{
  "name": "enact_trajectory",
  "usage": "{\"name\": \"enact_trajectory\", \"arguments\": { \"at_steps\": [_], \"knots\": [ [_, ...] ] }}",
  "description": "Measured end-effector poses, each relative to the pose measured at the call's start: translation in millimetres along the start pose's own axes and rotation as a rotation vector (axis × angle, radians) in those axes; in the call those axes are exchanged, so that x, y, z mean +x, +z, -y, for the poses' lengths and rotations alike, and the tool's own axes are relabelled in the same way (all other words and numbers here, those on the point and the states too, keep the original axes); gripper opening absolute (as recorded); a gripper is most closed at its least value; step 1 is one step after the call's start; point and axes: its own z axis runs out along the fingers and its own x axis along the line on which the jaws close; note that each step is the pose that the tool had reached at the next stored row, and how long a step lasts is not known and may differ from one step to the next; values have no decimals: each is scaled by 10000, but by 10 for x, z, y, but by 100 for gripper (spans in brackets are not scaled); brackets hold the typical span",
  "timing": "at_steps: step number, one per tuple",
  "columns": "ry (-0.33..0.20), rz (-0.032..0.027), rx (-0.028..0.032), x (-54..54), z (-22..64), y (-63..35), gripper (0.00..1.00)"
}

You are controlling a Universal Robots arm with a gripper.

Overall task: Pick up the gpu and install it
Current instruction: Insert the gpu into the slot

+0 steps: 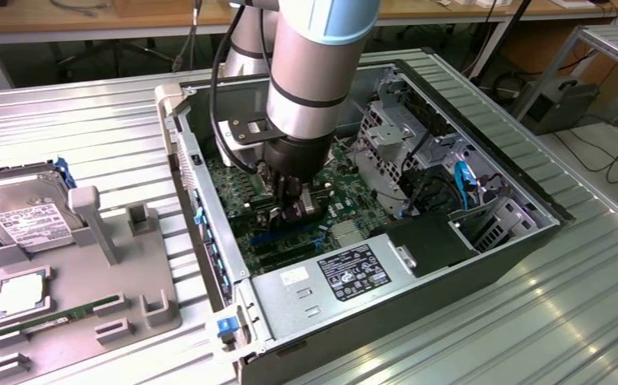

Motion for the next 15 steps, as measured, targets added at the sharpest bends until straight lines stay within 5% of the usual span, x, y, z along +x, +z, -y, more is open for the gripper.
{"name": "enact_trajectory", "arguments": {
  "at_steps": [15],
  "knots": [
    [2, -22, -21, 1, -7, 0, 26]
  ]
}}
